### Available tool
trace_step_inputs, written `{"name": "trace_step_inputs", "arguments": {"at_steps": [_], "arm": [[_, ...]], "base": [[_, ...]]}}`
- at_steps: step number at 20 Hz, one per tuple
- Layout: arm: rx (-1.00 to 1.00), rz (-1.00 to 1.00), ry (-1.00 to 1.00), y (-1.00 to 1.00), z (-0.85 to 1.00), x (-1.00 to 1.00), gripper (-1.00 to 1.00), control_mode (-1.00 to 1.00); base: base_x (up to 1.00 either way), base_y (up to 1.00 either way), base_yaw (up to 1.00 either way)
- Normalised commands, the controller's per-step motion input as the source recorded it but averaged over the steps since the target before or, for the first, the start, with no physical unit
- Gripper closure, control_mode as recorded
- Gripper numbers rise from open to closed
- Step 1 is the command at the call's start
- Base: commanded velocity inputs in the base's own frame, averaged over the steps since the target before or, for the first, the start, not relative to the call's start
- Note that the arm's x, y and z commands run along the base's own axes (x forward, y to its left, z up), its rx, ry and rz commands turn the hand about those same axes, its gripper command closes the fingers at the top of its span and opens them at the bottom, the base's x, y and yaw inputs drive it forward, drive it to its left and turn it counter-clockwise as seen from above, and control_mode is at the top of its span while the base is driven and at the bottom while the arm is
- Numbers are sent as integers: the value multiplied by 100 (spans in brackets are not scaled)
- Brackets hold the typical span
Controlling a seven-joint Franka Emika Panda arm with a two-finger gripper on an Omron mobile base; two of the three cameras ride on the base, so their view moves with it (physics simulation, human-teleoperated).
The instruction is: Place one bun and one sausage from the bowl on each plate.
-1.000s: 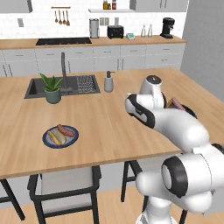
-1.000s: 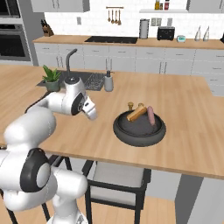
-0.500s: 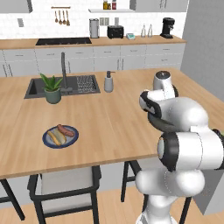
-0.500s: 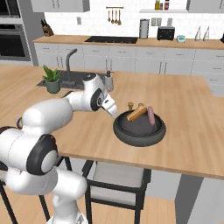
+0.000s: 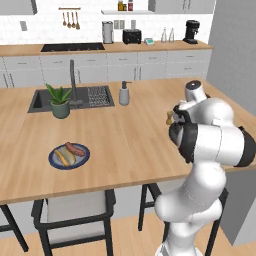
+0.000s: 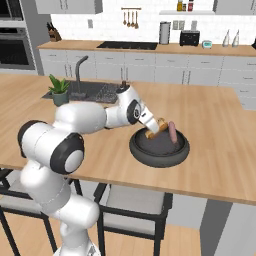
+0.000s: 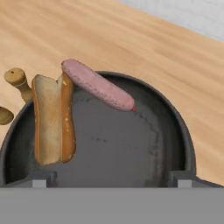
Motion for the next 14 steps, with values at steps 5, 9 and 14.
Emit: {"name": "trace_step_inputs", "arguments": {"at_steps": [5,9,14], "arm": [[23,0,8,-29,-12,52,-100,-100],[19,2,0,-8,-5,63,-100,-100],[7,2,5,0,-50,46,-100,-100]], "base": [[0,0,0],[0,0,0],[0,0,0]]}}
